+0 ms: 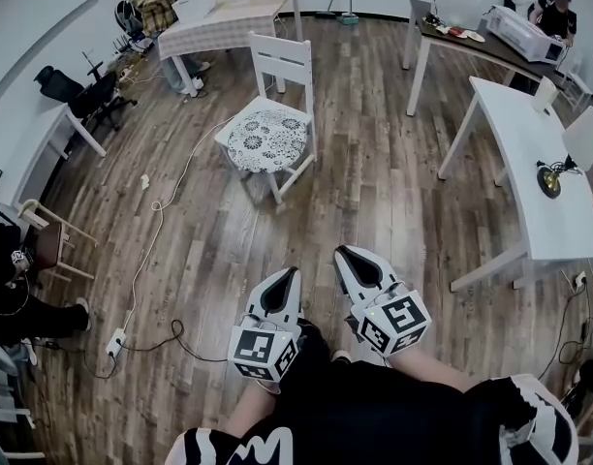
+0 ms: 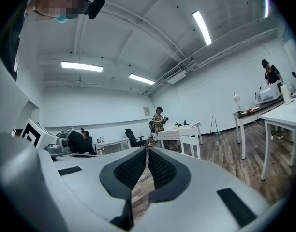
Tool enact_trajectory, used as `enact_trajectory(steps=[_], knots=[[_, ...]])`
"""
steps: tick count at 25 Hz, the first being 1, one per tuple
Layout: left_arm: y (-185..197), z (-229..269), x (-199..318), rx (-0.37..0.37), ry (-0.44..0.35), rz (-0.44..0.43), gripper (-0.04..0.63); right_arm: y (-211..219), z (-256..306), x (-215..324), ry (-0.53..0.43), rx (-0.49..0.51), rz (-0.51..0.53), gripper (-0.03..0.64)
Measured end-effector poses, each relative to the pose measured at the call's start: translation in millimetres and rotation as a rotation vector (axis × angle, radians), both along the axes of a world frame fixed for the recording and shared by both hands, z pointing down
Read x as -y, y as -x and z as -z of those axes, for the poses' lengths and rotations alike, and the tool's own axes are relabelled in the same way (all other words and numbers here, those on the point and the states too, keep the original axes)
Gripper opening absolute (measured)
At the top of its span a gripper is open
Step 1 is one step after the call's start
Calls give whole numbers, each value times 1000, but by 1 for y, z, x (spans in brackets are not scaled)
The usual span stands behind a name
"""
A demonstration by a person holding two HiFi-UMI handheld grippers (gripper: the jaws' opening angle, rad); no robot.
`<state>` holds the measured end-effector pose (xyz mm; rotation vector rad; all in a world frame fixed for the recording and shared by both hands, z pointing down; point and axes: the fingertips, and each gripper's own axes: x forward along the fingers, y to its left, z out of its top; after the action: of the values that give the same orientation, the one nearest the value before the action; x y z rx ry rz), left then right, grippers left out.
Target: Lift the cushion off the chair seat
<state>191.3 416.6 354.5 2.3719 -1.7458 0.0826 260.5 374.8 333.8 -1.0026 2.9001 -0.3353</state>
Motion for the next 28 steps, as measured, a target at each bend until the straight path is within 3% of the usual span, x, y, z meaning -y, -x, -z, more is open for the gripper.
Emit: enact_trajectory(steps=[11, 28], knots=[[42, -4, 70, -28, -8, -32, 2, 40, -8, 65, 2, -29, -33, 31], [138, 4, 200, 6, -2, -88, 2, 138, -5, 192, 19, -12, -78, 31]])
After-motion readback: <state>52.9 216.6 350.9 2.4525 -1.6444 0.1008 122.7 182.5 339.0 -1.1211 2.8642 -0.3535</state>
